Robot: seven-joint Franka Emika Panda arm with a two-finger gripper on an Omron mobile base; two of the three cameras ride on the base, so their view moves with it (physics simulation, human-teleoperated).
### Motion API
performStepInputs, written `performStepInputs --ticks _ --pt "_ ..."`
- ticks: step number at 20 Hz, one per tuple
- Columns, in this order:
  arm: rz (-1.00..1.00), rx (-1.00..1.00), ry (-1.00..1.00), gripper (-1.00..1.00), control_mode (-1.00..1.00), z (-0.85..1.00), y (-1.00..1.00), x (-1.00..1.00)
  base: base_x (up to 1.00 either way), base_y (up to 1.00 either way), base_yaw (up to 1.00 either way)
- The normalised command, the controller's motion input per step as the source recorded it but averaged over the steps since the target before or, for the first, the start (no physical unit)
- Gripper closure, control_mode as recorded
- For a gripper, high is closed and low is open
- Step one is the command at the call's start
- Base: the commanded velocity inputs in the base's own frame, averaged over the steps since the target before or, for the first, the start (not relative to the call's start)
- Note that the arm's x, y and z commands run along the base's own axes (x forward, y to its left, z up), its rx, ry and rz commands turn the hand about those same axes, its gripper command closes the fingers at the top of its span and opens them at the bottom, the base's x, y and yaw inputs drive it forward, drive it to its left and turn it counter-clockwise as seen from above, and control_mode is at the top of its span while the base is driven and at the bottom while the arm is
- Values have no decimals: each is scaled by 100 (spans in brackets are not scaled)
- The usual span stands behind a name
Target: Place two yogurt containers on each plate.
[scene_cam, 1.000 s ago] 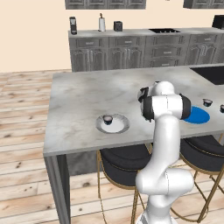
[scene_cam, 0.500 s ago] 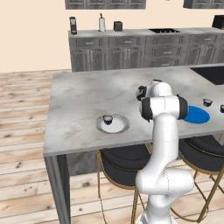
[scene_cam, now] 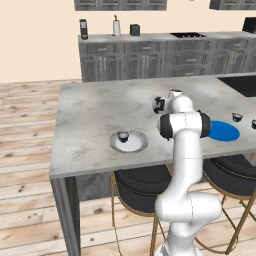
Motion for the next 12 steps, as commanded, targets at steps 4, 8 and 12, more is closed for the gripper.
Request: performStepInputs --ticks 4,8,12 --pt "0 -2 0 100 -100 0 21 0 0 0 0" --pt "0 0 0 100 -100 0 0 -10 0 0 0" --pt "-1 0 0 100 -100 0 -6 -31 0 0 0"
